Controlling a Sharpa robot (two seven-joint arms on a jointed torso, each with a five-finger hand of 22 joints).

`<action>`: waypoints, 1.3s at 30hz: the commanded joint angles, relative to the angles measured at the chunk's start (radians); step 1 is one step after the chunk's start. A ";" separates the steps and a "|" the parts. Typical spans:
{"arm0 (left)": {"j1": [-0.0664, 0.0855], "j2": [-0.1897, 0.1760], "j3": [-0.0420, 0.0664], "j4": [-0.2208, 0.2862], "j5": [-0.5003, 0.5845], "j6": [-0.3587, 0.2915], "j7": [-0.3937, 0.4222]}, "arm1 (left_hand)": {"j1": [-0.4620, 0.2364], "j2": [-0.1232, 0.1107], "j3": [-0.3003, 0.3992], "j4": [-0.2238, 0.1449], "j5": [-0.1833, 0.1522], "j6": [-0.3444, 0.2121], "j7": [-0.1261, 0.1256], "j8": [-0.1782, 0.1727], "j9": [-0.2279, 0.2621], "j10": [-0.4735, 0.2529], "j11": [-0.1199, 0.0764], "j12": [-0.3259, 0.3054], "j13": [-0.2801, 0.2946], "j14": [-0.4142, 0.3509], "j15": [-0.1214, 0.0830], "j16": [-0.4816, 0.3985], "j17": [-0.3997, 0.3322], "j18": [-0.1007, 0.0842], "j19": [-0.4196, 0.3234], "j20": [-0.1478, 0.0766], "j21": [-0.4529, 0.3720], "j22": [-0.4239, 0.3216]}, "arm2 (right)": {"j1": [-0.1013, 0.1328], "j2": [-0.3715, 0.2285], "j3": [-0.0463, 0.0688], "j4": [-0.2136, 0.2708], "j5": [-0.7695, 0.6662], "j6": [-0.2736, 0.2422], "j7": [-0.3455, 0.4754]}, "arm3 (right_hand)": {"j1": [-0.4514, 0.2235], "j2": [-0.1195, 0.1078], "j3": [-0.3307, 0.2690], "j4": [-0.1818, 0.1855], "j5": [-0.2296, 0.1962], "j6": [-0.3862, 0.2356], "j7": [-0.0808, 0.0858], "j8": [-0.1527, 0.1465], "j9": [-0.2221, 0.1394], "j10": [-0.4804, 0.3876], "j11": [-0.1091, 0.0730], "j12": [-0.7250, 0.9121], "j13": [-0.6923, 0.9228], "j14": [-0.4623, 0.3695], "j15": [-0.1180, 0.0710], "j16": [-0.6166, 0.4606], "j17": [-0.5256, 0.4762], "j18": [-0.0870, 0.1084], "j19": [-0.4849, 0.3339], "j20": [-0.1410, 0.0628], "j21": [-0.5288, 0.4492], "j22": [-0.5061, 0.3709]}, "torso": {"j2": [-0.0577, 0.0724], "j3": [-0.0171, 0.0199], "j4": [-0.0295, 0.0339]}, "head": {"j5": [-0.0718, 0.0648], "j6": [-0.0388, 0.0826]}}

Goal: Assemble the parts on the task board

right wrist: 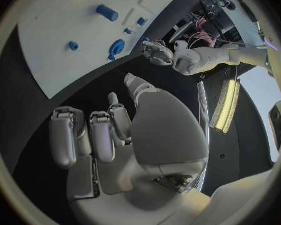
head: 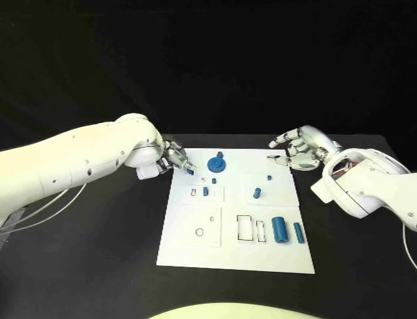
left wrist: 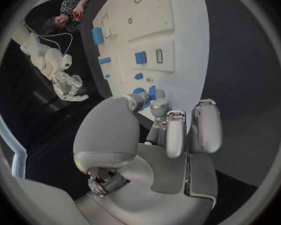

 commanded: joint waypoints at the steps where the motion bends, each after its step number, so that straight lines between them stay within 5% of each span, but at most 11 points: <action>1: -0.011 -0.028 -0.001 0.058 -0.014 -0.075 -0.009 | -0.011 -0.002 0.142 -0.130 0.005 0.007 -0.012 0.006 0.081 0.010 0.000 0.006 0.002 0.097 -0.009 0.000 0.241 -0.011 0.001 -0.005 0.002 -0.001 | 0.000 -0.003 0.000 0.001 -0.010 0.008 0.006 | -0.005 -0.004 0.005 -0.001 0.003 0.003 -0.002 0.004 -0.001 -0.003 0.000 -0.003 0.051 0.073 0.000 -0.006 0.140 0.007 0.014 -0.001 -0.004 0.183 | -0.003 0.0010 0.0045 | 0.001 -0.004; 15: -0.061 -0.088 -0.006 0.207 -0.182 -0.135 -0.009 | -0.025 -0.013 0.173 -0.148 0.005 0.013 -0.014 0.010 0.081 0.022 -0.002 0.013 0.011 0.096 -0.011 -0.001 0.239 -0.013 0.006 -0.006 0.007 0.009 | -0.001 -0.006 -0.001 0.001 -0.006 0.003 0.010 | -0.006 -0.005 0.007 0.001 0.007 0.003 -0.002 0.005 -0.002 -0.002 0.000 -0.002 0.052 0.074 0.000 -0.006 0.141 0.007 0.014 -0.002 -0.003 0.183 | -0.007 -0.0013 0.0137 | 0.005 -0.014; 21: -0.081 -0.091 -0.010 0.238 -0.214 -0.149 -0.007 | -0.028 -0.015 0.178 -0.151 0.005 0.014 -0.014 0.011 0.081 0.023 -0.003 0.013 0.010 0.096 -0.011 -0.001 0.239 -0.014 0.008 -0.006 0.009 0.012 | -0.002 -0.006 -0.002 0.000 -0.004 0.004 0.011 | -0.006 -0.005 0.007 0.001 0.007 0.003 -0.002 0.005 -0.002 -0.002 0.000 -0.002 0.052 0.074 0.000 -0.006 0.141 0.007 0.014 -0.002 -0.003 0.183 | -0.006 -0.0008 0.0102 | 0.009 -0.016; 39: -0.094 -0.086 -0.012 0.264 -0.276 -0.179 -0.003 | -0.033 -0.020 0.190 -0.158 0.005 0.017 -0.015 0.013 0.081 0.030 -0.004 0.017 0.016 0.096 -0.013 -0.001 0.239 -0.015 0.013 -0.007 0.013 0.020 | -0.004 -0.007 -0.002 0.000 -0.003 0.006 0.011 | -0.006 -0.005 0.007 0.001 0.007 0.003 -0.002 0.005 -0.002 -0.002 0.000 -0.002 0.052 0.074 0.000 -0.006 0.141 0.007 0.014 -0.002 -0.003 0.183 | -0.005 -0.0008 0.0104 | 0.009 -0.017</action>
